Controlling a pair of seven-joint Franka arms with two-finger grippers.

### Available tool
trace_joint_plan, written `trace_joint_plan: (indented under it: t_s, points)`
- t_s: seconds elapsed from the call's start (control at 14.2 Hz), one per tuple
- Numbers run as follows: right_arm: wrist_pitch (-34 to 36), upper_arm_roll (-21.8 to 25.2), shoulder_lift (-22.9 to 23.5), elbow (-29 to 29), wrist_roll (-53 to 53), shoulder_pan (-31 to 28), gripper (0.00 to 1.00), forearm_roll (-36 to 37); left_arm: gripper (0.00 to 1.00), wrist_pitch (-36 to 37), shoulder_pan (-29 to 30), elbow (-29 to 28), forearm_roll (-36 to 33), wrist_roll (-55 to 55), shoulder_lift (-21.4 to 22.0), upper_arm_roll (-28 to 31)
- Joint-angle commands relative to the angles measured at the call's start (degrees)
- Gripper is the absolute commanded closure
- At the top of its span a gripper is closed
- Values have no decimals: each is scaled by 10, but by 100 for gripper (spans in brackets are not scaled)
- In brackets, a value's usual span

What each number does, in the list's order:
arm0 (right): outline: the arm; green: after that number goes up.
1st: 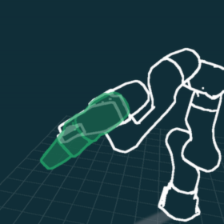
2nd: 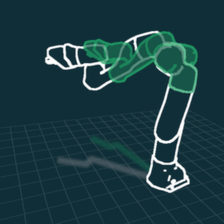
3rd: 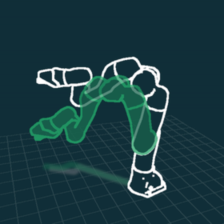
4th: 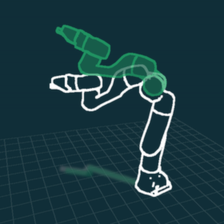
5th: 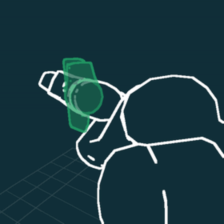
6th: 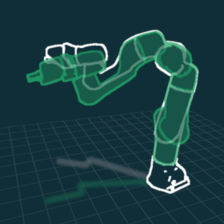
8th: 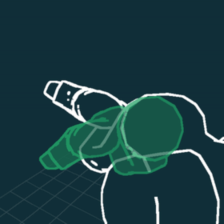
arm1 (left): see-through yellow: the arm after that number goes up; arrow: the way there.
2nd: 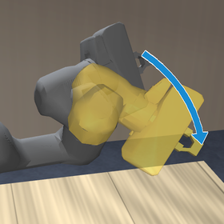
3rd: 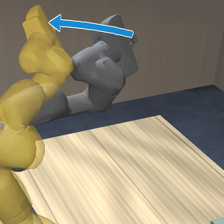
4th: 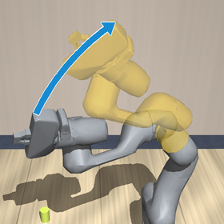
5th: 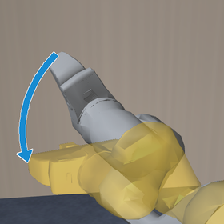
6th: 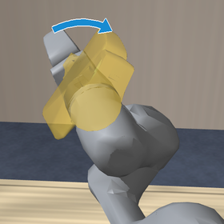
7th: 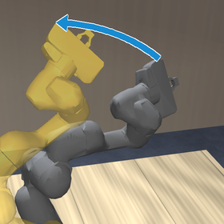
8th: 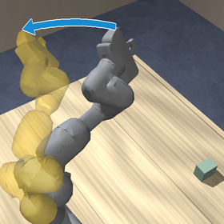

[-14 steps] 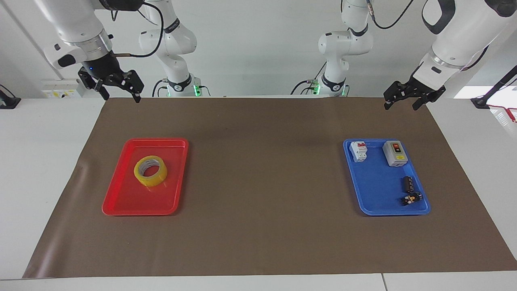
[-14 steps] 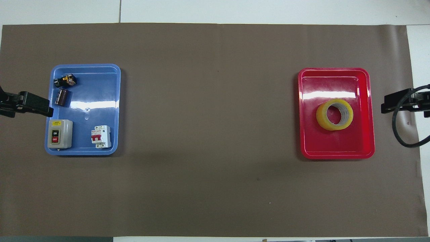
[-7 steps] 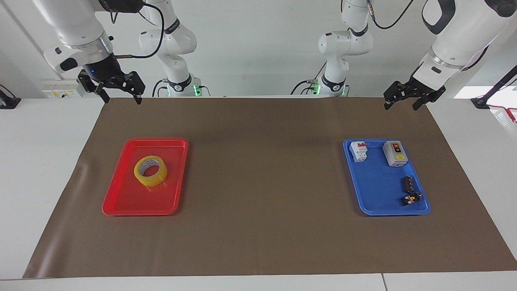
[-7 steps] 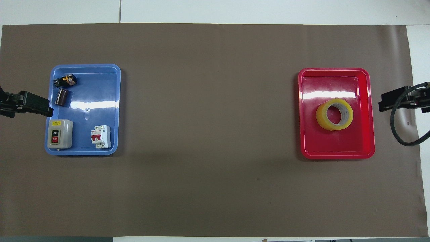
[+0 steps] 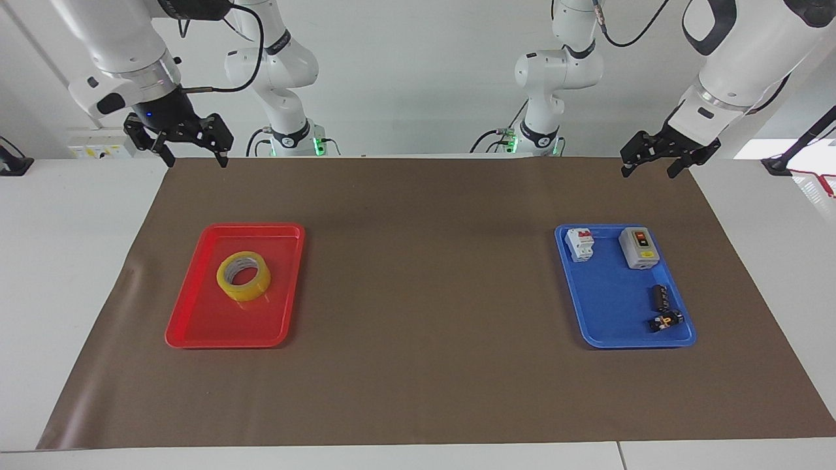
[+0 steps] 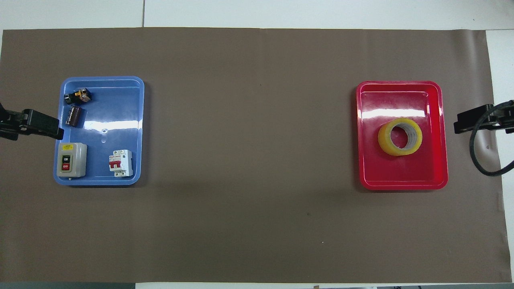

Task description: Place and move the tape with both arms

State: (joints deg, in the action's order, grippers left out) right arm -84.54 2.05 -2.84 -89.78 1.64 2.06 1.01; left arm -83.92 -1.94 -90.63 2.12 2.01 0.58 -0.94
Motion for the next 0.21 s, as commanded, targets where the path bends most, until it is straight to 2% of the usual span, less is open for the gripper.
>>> trace_joint_plan:
  t_s: [0.0,0.14]
  points:
    - [3,1,6,11,-13,-4,0,1,0,-6,4,-10,-12,3,11,-3]
    - [3,1,6,11,-13,-3,0,1,0,-6,4,-10,-12,3,11,-3]
